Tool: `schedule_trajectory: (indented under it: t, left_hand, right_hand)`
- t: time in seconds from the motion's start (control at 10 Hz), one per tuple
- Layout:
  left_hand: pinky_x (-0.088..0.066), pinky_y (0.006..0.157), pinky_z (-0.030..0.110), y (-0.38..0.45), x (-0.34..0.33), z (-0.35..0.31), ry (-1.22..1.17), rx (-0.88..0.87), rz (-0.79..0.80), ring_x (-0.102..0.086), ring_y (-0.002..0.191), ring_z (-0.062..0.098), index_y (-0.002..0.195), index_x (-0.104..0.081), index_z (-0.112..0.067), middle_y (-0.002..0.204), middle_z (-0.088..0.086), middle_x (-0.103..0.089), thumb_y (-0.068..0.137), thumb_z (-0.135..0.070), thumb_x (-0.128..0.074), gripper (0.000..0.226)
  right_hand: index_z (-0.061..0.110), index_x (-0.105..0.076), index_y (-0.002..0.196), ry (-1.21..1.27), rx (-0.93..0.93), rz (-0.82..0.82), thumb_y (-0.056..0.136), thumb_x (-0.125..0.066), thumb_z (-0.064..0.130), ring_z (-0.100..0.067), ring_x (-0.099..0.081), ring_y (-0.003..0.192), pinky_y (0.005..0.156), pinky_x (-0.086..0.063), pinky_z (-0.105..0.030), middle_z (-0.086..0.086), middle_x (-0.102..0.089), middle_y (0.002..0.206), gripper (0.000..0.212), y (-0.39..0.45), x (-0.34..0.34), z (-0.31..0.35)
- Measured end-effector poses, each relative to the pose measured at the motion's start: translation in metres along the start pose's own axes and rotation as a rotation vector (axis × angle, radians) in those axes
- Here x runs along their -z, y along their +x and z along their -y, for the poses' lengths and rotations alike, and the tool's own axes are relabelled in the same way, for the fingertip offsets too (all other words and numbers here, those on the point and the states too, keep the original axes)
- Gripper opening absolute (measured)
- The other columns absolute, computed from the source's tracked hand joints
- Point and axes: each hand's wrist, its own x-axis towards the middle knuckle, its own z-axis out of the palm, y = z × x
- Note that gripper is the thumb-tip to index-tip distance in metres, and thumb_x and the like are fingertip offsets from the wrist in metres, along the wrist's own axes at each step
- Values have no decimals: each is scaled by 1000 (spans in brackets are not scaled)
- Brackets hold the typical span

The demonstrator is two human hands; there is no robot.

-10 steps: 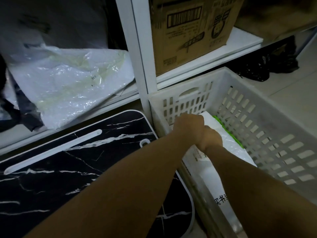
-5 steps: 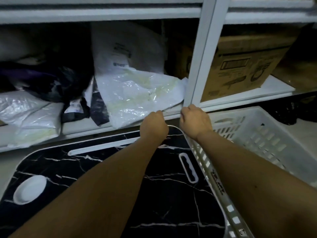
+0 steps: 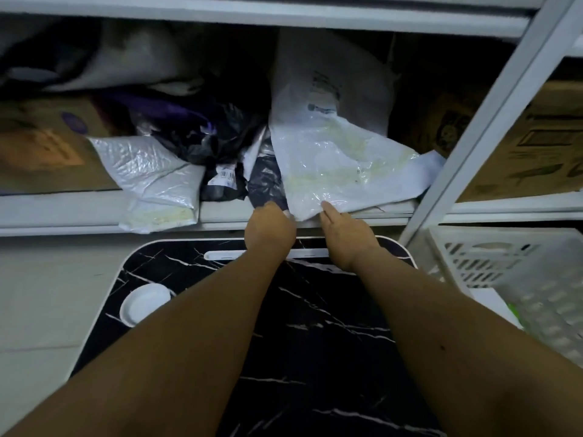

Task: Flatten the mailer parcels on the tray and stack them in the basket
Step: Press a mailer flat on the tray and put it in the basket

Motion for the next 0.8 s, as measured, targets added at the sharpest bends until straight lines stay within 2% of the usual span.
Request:
schedule_trajectory:
  t: [0.1,0.2,0.3,0.4,0.5,0.6,0.7,0.8]
  left_hand:
    - [-41,86,38,-10,8,-3,-139,49,101,-51,115,37,123,-45,4,127,24,-53,99,-24,-41,38]
    - [-35,98,37,-32,25,-19,-209,1,218,-41,128,35,139,-34,3,143,22,-39,103,-38,-30,55]
    - [-31,104,34,-55,39,-36,-264,-29,277,-35,135,31,145,-26,0,151,17,-31,102,-43,-27,61]
    - [-31,104,33,-78,51,-48,-275,-54,301,-36,134,30,144,-29,-2,149,15,-33,103,-38,-25,55]
    - [-35,98,34,-89,55,-53,-281,-29,300,-40,127,33,140,-34,-1,142,19,-37,104,-19,-20,42]
    - [-40,91,36,-97,59,-52,-180,-37,319,-47,120,35,134,-40,2,134,22,-43,101,-7,-21,39]
    - [-42,93,37,-96,56,-38,-148,-32,320,-52,117,36,127,-50,7,128,23,-54,102,-10,-28,37]
    - [-42,95,37,-86,53,-23,-138,-7,310,-52,118,37,122,-55,10,126,24,-56,99,-10,-35,36]
  right_hand:
    - [4,-17,150,15,-61,-37,91,-46,6,-27,-44,125,94,-48,-39,-6,-3,161,66,-11,13,3]
    - [2,-19,149,61,-139,-97,89,-49,3,-28,-50,115,88,-50,-38,-9,-10,156,66,-27,33,6]
    - [5,-31,140,144,-203,-142,86,-52,0,-28,-55,97,68,-45,-36,-7,-26,143,59,-45,49,8]
    - [6,-31,140,179,-225,-125,85,-52,-1,-29,-56,93,69,-46,-37,-6,-26,142,59,-62,63,10]
    - [8,-40,135,180,-187,-46,88,-50,3,-30,-53,104,78,-44,-37,-7,-35,137,48,-69,73,15]
    - [10,-45,135,224,-226,9,89,-50,6,-32,-49,118,91,-44,-38,-12,-43,133,47,-73,69,21]
    - [7,-44,132,320,-328,-15,91,-50,4,-35,-53,115,85,-44,-38,-16,-43,133,41,-73,61,29]
    - [7,-42,132,262,-372,-55,92,-55,9,-34,-56,110,72,-42,-37,-15,-41,131,42,-63,48,36]
